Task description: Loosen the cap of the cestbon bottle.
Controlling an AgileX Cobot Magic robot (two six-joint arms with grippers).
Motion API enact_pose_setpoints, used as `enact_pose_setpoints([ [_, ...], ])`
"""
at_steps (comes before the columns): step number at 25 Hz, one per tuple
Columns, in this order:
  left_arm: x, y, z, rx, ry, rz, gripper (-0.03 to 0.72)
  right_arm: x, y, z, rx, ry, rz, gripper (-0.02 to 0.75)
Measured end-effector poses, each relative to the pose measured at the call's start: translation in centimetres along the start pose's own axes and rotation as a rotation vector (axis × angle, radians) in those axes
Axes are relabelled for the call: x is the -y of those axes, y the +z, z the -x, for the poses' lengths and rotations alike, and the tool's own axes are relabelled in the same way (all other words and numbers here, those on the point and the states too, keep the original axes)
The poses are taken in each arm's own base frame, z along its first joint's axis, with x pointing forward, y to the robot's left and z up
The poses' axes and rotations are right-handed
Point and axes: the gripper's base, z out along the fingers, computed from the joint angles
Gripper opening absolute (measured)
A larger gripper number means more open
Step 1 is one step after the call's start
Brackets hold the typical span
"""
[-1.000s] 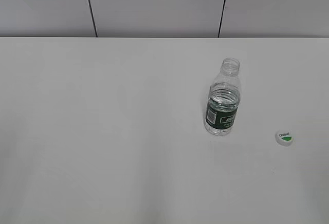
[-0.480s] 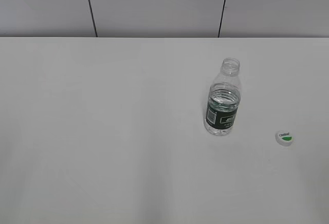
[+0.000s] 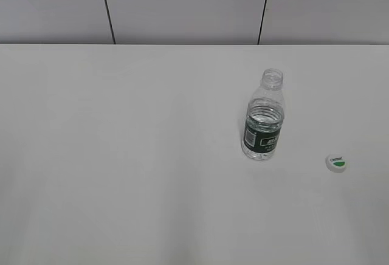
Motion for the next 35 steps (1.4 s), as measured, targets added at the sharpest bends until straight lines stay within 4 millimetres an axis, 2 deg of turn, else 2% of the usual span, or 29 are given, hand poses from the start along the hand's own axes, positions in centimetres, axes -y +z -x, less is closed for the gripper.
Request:
enact_pose_setpoints([
  [10, 0.2, -2.2, -1.3, 0.168, -0.152, 0.301, 0.529, -0.1, -0.4, -0.2, 0.029, -0.004, -0.001, 0.523],
  [16, 0.5, -2.3, -1.4, 0.183, -0.215, 0.436, 0.528, -0.2, -1.0, -0.5, 0.071, -0.012, -0.001, 0.523],
  [35, 0.5, -2.2, -1.4, 0.181, -0.231, 0.467, 0.504, -0.3, -0.7, -0.4, 0.079, 0.045, -0.121, 0.522],
])
